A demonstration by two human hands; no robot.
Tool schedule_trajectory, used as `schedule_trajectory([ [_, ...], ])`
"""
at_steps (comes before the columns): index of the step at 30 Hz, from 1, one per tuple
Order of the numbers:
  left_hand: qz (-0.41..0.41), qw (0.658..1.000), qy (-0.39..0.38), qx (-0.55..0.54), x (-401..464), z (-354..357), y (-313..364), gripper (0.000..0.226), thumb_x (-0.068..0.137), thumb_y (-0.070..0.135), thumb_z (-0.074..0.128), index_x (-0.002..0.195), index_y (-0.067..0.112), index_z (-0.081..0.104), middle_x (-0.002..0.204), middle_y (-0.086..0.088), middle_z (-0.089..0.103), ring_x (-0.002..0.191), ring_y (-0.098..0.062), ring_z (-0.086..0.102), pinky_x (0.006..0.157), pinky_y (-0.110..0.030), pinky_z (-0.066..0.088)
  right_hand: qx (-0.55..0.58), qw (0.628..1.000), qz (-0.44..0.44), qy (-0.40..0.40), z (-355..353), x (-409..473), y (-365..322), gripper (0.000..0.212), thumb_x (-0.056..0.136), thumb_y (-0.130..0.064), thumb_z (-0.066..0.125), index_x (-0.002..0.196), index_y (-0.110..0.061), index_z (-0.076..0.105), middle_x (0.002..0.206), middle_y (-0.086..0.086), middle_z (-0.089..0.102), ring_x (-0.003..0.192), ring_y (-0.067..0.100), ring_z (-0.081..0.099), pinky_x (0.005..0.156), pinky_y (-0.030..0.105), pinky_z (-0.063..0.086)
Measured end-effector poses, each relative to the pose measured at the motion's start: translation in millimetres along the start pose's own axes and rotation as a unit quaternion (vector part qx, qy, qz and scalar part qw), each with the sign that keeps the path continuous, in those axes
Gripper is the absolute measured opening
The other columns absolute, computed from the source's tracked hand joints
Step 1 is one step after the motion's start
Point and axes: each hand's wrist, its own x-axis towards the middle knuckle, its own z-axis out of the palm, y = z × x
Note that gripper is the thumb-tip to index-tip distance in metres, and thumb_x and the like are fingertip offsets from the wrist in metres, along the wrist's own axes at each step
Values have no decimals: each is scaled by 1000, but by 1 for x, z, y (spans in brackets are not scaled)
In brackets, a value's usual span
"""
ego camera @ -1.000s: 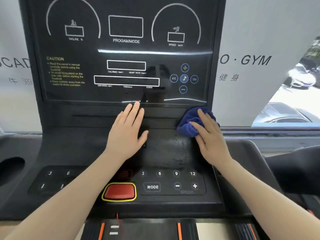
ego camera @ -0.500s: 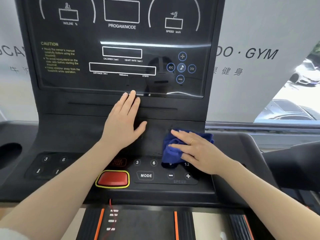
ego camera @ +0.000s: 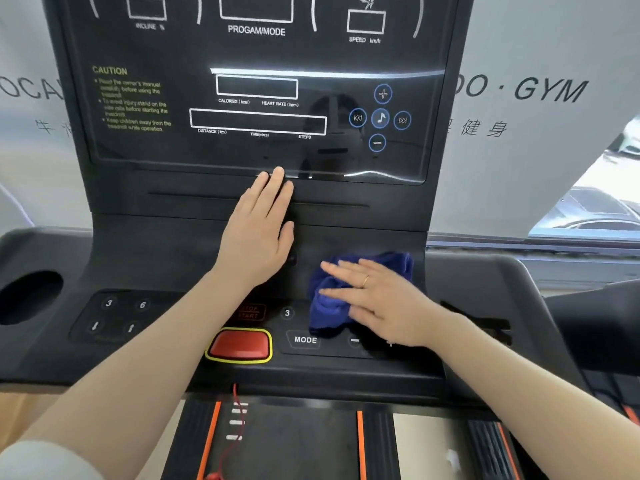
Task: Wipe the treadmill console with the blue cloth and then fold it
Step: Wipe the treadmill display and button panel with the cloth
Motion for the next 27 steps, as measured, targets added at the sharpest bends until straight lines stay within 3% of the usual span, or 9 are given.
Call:
schedule_trajectory([
  [4,15,1000,-5,-5,0,-2,-4,58,82,18,32,136,-1,41,147,-18,34,136,-36,29,111,-38,24,61,998,3,13,5,2,-10,51,92,-35,27,133,-21,55,152,-4,28,140,17,28,112,30,9],
  [8,32,999,-22,-11,-1,-8,-11,61,80,20,32,137,2,41,149,-15,31,138,-33,27,109,-36,25,30,997,5,70,6,8,3,42,92,-31,39,124,-17,62,147,3,40,132,22,42,110,43,30],
  [10,43,999,-31,-11,-2,-10,-16,61,81,22,31,138,3,41,151,-14,29,139,-31,25,108,-35,26,-20,992,24,122,5,12,13,41,91,-29,42,123,-15,63,148,9,37,127,28,45,106,45,36],
  [15,62,996,-55,-37,-1,-15,-21,61,84,29,26,140,7,37,153,-11,21,142,-27,17,112,-30,13,-175,924,105,322,3,20,28,33,87,-17,49,114,-15,68,146,10,31,120,33,39,101,38,33],
  [18,64,989,-58,-120,-1,-22,-25,58,88,24,30,145,12,28,155,-7,18,142,-17,11,113,-27,9,-235,885,128,382,3,42,19,27,80,-7,57,101,-14,72,130,5,39,98,30,40,86,41,33],
  [21,40,985,-29,-165,-8,-31,-38,63,87,13,39,147,13,19,148,-6,35,134,-15,32,111,-33,25,-258,874,117,396,3,67,5,27,77,-7,58,99,-14,73,112,5,41,90,27,40,76,38,30],
  [23,19,989,0,-150,-18,-35,-55,61,85,16,38,144,8,26,130,-10,53,113,-24,51,96,-39,42,-251,875,88,403,3,85,-4,28,80,-5,53,98,-11,73,108,6,41,88,26,41,75,36,31],
  [25,-6,991,15,-130,-30,-36,-75,56,84,17,37,138,6,37,119,-12,58,104,-26,55,86,-43,46,-215,887,50,407,6,108,-12,29,83,-2,48,98,-5,72,107,7,40,85,25,41,74,35,34],
  [27,-20,994,27,-105,-41,-36,-90,49,84,18,38,132,7,47,117,-10,58,105,-26,54,86,-47,45,-200,901,19,385,9,132,-21,30,85,0,44,101,-3,69,108,7,40,85,24,43,74,35,42],
])
